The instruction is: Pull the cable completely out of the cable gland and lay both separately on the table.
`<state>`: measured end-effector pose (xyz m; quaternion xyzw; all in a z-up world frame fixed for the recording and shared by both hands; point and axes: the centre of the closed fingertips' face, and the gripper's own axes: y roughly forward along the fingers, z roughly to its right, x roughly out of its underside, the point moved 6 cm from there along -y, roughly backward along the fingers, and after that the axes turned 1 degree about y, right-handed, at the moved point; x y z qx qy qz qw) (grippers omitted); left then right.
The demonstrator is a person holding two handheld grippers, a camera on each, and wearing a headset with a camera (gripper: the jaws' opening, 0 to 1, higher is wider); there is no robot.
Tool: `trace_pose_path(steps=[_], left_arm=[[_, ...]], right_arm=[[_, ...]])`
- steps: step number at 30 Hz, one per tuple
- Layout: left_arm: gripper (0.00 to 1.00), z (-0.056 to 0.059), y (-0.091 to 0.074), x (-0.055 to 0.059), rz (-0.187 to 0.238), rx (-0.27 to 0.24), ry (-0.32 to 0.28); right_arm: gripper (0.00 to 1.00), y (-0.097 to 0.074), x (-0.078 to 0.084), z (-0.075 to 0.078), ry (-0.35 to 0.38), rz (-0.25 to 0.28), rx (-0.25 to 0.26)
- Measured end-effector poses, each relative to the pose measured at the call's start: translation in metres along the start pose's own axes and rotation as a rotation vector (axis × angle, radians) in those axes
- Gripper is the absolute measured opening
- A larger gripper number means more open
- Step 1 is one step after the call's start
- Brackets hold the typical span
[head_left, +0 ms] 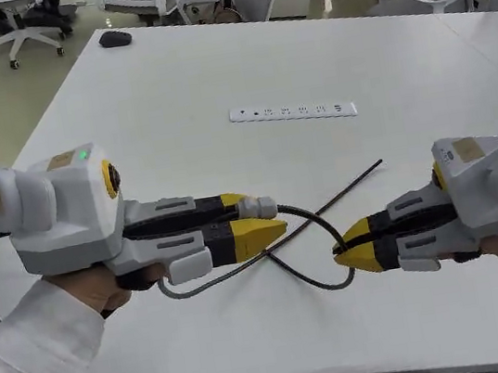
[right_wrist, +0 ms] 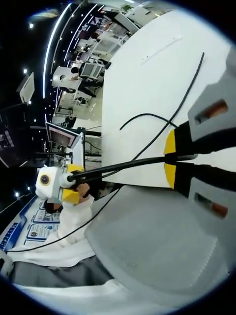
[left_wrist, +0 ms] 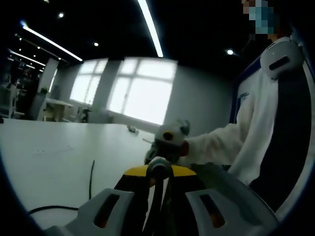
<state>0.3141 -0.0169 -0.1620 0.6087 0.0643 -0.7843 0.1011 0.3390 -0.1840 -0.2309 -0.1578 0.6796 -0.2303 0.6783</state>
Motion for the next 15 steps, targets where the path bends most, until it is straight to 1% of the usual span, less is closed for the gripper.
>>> trace_pose_path(steps=[5,7,9,10,11,13,14,15], left_arm=[[0.16,0.000,0.001,0.001,-0.006,-0.001,0.003],[0.16,-0.001,0.000,0.001,-0.001,-0.008,-0.001],[0.16,-0.003,-0.001,0.001,0.002,-0.021,-0.005],[0.16,-0.004,-0.002,0.001,0.002,-0.025,-0.008],[0.16,-0.005,-0.002,0.002,-0.002,-0.032,-0.015],[0.16,-0.006,-0.002,0.003,-0.012,-0.039,-0.016],[0.16,-0.006,-0.002,0.004,-0.017,-0.041,-0.016],[0.16,-0.006,-0.001,0.004,-0.018,-0.041,-0.016]], right_arm=[[0.03,0.001,0.000,0.002,0.011,0.007,-0.001],[0.03,0.001,-0.001,0.002,0.023,0.011,-0.004],[0.04,-0.001,-0.006,0.003,0.033,0.029,0.003],[0.09,-0.001,-0.010,0.002,0.038,0.051,0.006],[0.14,-0.002,-0.017,0.002,0.047,0.089,0.007],[0.22,-0.003,-0.031,-0.001,0.065,0.144,-0.009],[0.24,-0.004,-0.039,-0.003,0.069,0.173,-0.025],[0.24,-0.006,-0.050,-0.006,0.057,0.208,-0.039]])
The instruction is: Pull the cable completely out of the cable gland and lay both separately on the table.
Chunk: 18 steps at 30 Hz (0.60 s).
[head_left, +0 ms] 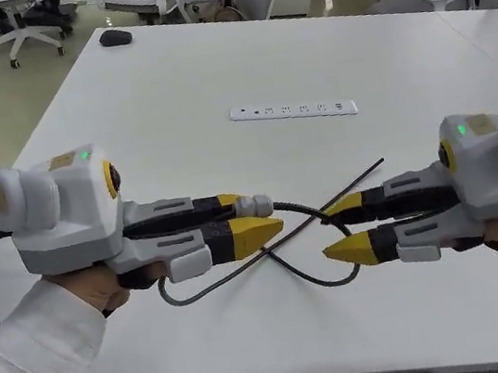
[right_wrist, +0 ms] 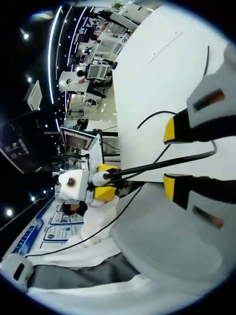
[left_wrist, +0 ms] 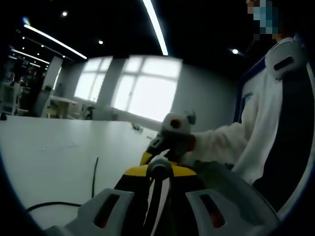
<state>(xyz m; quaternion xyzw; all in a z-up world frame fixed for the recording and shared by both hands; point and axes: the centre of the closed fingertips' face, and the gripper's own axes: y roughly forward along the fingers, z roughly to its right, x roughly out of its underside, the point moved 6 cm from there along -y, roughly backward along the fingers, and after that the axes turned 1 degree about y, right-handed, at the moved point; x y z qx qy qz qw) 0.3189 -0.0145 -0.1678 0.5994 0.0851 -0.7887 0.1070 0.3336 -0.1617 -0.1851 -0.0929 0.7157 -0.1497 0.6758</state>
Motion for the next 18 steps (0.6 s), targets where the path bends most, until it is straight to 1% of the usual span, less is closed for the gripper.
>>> trace_pose_path(steps=[2,4,5,7,9,11,12,14,16,18], left_arm=[[0.16,0.000,0.001,0.000,-0.002,0.002,0.000],[0.16,0.000,0.001,0.001,-0.005,0.003,0.000],[0.16,0.000,0.001,0.001,-0.006,0.003,-0.002],[0.16,0.001,0.001,0.002,-0.011,0.005,-0.001],[0.16,0.002,0.002,0.002,-0.013,0.012,0.003],[0.16,0.003,0.002,0.003,-0.021,0.015,0.009],[0.16,0.003,0.002,0.004,-0.025,0.015,0.011],[0.16,0.004,0.003,0.005,-0.031,0.018,0.014],[0.16,0.004,0.002,0.006,-0.042,0.015,0.021],[0.16,0.005,0.003,0.006,-0.038,0.026,0.013]], right_arm=[[0.25,0.002,-0.019,-0.006,-0.007,0.052,-0.024],[0.24,0.003,-0.030,-0.009,0.001,0.075,-0.042],[0.24,0.005,-0.038,-0.012,0.006,0.097,-0.066],[0.23,0.006,-0.046,-0.015,-0.011,0.122,-0.087],[0.21,0.010,-0.048,-0.018,-0.031,0.107,-0.099],[0.19,0.015,-0.045,-0.021,-0.053,0.082,-0.124],[0.18,0.017,-0.044,-0.022,-0.054,0.074,-0.127],[0.12,0.020,-0.040,-0.023,-0.071,0.053,-0.134],[0.10,0.020,-0.039,-0.023,-0.069,0.054,-0.134],[0.06,0.019,-0.038,-0.021,-0.068,0.059,-0.127]])
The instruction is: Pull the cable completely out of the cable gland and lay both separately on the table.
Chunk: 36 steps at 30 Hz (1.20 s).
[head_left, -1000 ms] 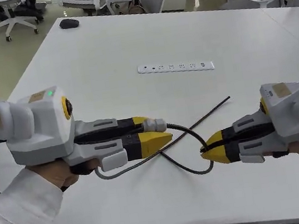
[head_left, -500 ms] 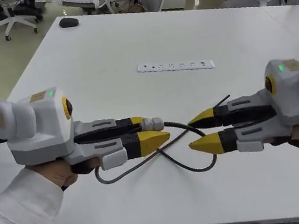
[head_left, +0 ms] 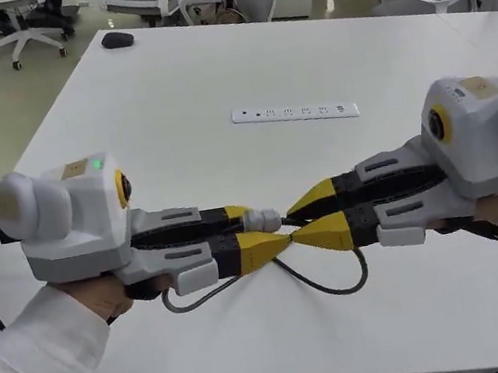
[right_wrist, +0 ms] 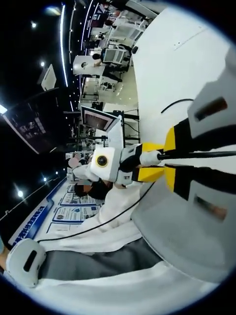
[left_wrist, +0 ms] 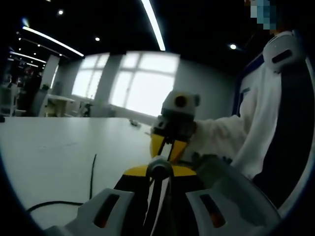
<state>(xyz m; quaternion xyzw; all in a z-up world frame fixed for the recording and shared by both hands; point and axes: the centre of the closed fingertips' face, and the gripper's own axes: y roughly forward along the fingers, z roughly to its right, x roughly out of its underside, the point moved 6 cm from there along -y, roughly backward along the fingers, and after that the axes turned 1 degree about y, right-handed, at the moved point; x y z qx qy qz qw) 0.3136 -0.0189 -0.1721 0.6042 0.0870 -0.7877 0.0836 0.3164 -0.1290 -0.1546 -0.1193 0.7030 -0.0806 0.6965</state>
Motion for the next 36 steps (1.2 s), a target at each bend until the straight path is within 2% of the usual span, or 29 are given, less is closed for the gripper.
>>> trace_pose_path(steps=[13,21,36], left_arm=[[0.16,-0.001,0.001,0.001,-0.006,-0.003,0.009],[0.16,-0.003,-0.001,0.001,-0.007,-0.018,0.008],[0.16,-0.001,0.000,0.002,-0.017,-0.016,0.013]], right_arm=[[0.03,0.001,0.003,0.003,-0.011,0.002,0.009],[0.03,-0.004,0.012,0.007,-0.023,-0.041,0.023],[0.03,-0.023,0.050,0.010,-0.021,-0.163,0.068]])
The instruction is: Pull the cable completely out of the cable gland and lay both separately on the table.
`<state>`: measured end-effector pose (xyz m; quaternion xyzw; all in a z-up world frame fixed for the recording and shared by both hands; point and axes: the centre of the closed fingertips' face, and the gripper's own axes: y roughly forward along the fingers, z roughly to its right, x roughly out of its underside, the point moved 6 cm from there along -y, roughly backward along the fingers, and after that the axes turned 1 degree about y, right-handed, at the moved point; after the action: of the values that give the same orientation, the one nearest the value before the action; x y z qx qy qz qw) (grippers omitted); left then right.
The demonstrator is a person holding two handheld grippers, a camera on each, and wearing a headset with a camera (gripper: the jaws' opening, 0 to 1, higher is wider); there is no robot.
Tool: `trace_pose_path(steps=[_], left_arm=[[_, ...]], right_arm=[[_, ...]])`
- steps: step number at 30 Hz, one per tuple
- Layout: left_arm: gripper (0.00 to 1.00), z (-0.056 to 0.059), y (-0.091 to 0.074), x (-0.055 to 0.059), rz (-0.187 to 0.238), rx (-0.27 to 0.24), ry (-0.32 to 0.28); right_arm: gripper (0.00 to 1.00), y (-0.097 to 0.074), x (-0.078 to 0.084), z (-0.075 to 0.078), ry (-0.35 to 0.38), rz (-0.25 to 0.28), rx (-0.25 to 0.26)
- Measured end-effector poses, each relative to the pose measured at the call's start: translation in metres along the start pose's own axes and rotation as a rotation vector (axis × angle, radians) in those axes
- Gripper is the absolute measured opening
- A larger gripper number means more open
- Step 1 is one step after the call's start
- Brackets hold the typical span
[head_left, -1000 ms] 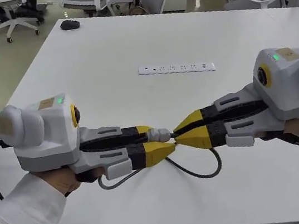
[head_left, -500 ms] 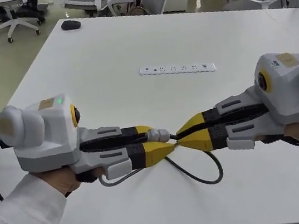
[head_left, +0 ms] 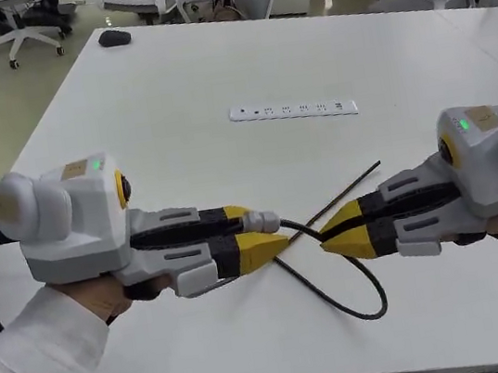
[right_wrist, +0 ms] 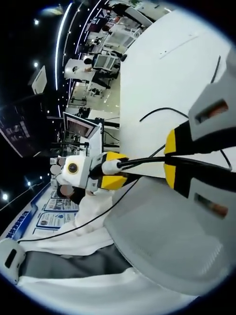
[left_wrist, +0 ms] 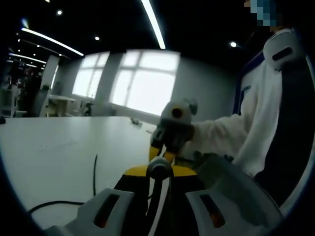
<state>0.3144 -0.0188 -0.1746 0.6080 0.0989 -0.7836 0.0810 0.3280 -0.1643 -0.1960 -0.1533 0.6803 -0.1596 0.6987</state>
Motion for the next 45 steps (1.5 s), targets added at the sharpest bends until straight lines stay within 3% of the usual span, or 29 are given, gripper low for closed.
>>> trace_pose_path(steps=[12,21,28,32,36,41,45], left_arm=[[0.16,0.001,0.000,0.000,0.000,0.005,-0.001],[0.16,0.001,-0.001,-0.001,0.012,0.006,-0.003],[0.16,-0.003,0.001,0.006,-0.035,-0.022,-0.029],[0.16,-0.004,0.000,0.005,-0.025,-0.026,-0.040],[0.16,-0.004,0.001,0.005,-0.024,-0.026,-0.048],[0.16,-0.003,0.002,0.007,-0.033,-0.020,-0.047],[0.16,-0.003,0.002,0.007,-0.036,-0.017,-0.044]], right_arm=[[0.03,-0.008,0.028,0.002,-0.021,-0.124,0.034],[0.03,-0.014,0.038,0.003,0.000,-0.145,0.046],[0.04,-0.015,0.041,0.003,0.041,-0.173,0.055],[0.03,-0.019,0.034,0.002,0.049,-0.161,0.053],[0.12,-0.020,0.012,0.006,0.072,-0.058,0.070],[0.16,-0.012,-0.021,0.001,0.011,0.007,0.022],[0.17,0.000,-0.038,-0.002,-0.032,0.022,-0.016]])
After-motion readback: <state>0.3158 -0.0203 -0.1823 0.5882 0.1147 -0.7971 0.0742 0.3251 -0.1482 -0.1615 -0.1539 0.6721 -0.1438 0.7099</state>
